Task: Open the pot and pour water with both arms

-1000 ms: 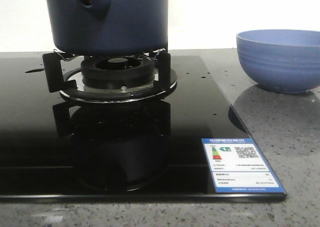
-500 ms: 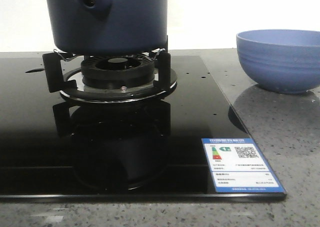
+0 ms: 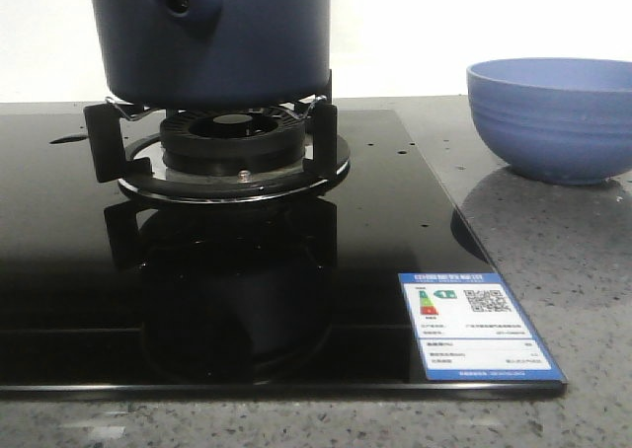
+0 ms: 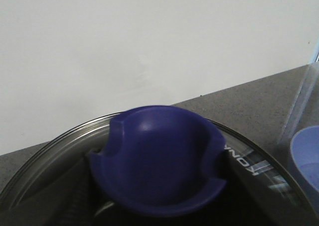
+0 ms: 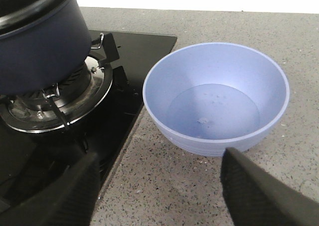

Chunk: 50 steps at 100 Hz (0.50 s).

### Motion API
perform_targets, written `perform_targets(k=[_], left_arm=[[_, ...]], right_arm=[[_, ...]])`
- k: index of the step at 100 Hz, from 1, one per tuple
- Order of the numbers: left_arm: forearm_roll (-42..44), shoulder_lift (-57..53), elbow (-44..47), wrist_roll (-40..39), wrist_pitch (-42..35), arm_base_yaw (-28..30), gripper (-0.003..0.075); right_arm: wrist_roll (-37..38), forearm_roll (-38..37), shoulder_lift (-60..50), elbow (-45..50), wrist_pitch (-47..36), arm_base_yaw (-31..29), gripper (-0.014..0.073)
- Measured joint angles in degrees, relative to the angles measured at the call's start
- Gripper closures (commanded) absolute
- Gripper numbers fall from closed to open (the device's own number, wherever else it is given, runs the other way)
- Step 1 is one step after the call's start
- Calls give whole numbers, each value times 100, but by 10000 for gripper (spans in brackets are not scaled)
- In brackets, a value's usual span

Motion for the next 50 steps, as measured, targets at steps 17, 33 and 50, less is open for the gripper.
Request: perform_targets(k=[17,33,50], left_arm=[[0,-285,0,0,0,0,324],[0,-605,0,0,0,71,324],[0,-1076,0,0,73,431,324]], right_arm=[[0,0,0,0,0,0,136],[0,-45,0,-10,0,0,136],[0,-171,233,-253,195,-16,136]])
